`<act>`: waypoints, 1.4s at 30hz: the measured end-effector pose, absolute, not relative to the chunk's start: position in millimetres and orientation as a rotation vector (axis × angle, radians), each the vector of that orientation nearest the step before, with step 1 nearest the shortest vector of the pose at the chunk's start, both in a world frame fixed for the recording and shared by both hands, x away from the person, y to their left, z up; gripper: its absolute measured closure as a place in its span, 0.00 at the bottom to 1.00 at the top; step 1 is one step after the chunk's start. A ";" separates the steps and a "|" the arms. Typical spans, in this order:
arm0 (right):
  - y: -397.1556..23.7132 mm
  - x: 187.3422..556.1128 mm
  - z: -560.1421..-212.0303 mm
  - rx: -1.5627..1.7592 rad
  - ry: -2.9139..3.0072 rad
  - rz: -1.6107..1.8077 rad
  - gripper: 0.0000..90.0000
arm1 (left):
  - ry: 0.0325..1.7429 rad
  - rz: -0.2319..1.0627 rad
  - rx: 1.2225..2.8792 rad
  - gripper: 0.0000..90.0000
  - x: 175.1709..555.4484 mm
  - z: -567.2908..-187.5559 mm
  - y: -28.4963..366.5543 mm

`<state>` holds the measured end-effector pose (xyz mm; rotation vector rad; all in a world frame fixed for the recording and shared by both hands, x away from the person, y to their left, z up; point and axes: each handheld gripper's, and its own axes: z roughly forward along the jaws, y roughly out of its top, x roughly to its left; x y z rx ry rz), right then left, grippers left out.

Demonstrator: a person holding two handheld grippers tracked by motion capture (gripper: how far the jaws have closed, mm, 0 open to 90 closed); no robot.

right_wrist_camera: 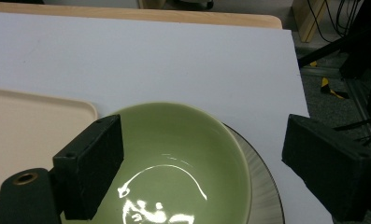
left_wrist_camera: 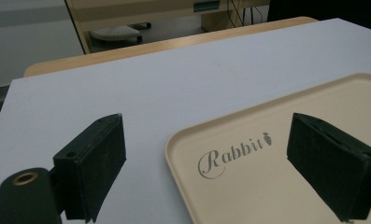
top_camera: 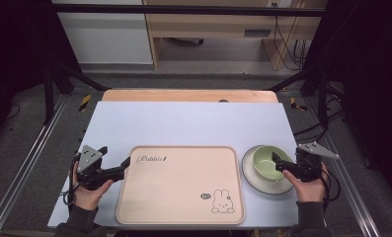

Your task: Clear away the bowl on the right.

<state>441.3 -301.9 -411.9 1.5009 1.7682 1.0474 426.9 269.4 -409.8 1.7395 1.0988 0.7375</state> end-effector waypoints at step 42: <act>-311.4 448.3 -427.8 1.620 1.820 0.929 0.25 | 1.092 0.743 1.747 0.13 425.5 -410.1 268.7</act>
